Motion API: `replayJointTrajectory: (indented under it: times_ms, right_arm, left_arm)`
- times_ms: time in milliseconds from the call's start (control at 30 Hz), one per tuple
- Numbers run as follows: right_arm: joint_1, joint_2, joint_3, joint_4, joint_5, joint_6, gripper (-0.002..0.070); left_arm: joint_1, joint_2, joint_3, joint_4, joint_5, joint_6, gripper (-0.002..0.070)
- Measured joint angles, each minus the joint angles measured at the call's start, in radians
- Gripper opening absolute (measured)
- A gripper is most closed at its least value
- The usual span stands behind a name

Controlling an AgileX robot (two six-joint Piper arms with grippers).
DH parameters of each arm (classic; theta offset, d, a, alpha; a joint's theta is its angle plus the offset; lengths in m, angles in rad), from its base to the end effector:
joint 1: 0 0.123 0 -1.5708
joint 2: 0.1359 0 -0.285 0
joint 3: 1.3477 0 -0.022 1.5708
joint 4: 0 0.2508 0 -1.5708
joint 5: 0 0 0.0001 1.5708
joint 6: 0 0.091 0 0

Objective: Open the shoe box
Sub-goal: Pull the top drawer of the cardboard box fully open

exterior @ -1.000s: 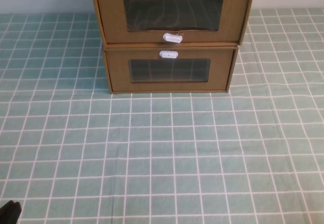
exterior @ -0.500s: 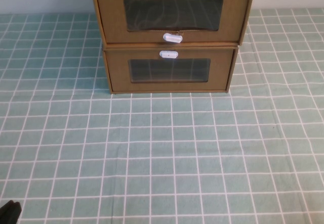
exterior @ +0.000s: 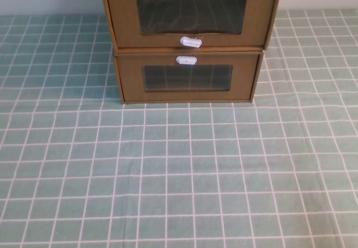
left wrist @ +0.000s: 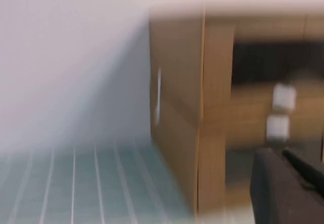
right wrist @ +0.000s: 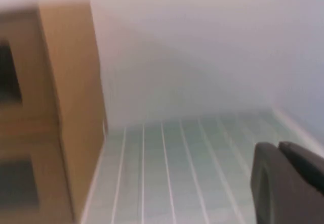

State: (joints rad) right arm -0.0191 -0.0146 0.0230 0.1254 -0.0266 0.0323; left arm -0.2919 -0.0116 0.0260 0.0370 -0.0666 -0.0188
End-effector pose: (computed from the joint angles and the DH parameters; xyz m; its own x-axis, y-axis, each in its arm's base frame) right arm 0.0559 -0.0014 0.2086 0.1072 0.1550 -0.9821 0.0057 0.9877 0.1565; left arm 0.0534 -0.0163 0.2111 0.1383 -0.0226 -0.9901 0.2877 0.9576 0.0183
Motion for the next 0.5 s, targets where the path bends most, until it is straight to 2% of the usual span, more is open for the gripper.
replayJointTrajectory:
  times_ms: [267, 400, 500]
  right_arm:
    - [0.0, 0.0, 0.0, 0.01, -0.777, 0.0, -0.0013]
    - [0.0, 0.0, 0.0, 0.012, -1.074, 0.0, -0.0013]
    - [0.0, -0.002, 0.0, 0.014, -1.147, 0.0, -0.0013]
  left_arm:
    - [0.0, -0.002, 0.0, -0.004, -0.585, -0.045, -0.0005]
    - [0.0, -0.004, 0.0, -0.004, -0.689, -0.049, -0.0005]
    - [0.0, -0.004, 0.0, -0.004, -0.701, -0.049, -0.0005]
